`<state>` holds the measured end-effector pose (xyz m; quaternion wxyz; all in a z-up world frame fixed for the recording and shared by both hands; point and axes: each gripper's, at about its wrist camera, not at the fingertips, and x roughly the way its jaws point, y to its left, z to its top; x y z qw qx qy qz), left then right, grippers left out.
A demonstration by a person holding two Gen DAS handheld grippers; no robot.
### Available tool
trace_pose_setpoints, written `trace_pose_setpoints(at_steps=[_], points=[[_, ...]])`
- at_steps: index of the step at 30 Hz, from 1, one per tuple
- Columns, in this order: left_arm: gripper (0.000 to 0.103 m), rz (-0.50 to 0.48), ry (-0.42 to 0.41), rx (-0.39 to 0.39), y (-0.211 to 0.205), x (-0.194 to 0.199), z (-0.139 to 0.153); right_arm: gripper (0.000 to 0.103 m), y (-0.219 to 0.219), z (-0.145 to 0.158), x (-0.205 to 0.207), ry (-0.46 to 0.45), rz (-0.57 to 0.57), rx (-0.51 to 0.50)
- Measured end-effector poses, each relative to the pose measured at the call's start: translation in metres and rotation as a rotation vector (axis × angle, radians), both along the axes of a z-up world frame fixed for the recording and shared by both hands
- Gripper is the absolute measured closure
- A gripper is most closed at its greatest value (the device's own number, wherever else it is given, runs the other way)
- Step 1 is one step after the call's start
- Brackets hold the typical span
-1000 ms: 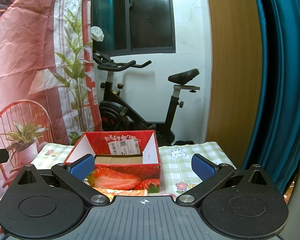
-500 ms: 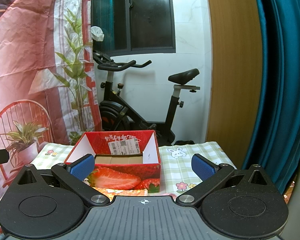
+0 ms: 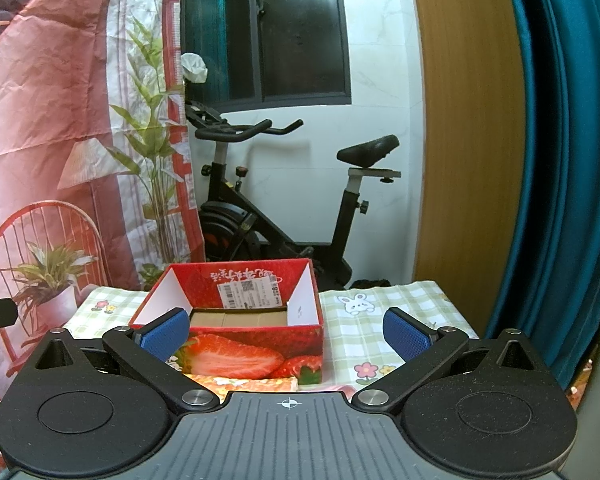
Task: Organize soft objects
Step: 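Lower both grippers onto the orange floral cloth and close them on it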
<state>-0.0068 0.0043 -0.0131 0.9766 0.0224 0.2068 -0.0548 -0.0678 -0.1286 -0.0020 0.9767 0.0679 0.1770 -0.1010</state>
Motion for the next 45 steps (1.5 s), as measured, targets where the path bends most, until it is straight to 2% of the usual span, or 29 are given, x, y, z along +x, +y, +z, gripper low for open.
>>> trace_pose_setpoints(at_steps=[7, 15, 19, 23, 29, 31, 33, 36, 41, 45], points=[[0.000, 0.029, 0.028, -0.044, 0.006, 0.010, -0.020, 0.000, 0.005, -0.026, 0.004, -0.016, 0.036, 0.048], [0.000, 0.019, 0.110, -0.026, 0.012, 0.028, -0.054, 0.000, 0.003, -0.069, 0.015, -0.018, 0.055, 0.068], [0.000, 0.009, 0.171, -0.021, 0.014, 0.041, -0.072, 0.000, -0.007, -0.087, 0.029, 0.062, 0.082, 0.138], [0.000, -0.008, 0.230, -0.046, 0.015, 0.058, -0.088, 0.000, -0.007, -0.106, 0.045, 0.146, 0.055, 0.086], [0.000, -0.022, 0.289, -0.025, 0.009, 0.080, -0.108, 0.001, -0.021, -0.133, 0.066, 0.214, 0.086, 0.164], [0.000, -0.025, 0.301, -0.033, 0.008, 0.089, -0.111, 0.003, -0.023, -0.141, 0.074, 0.227, 0.104, 0.168], [0.002, -0.023, 0.323, -0.037, 0.005, 0.099, -0.114, 0.012, -0.026, -0.148, 0.083, 0.241, 0.124, 0.174], [0.010, -0.030, 0.354, -0.044, 0.002, 0.115, -0.119, 0.025, -0.030, -0.155, 0.095, 0.261, 0.145, 0.187], [0.024, -0.052, 0.396, -0.065, -0.004, 0.147, -0.129, 0.029, -0.034, -0.162, 0.118, 0.274, 0.168, 0.211], [0.026, -0.080, 0.432, -0.116, -0.008, 0.176, -0.139, 0.033, -0.035, -0.166, 0.138, 0.277, 0.180, 0.215]])
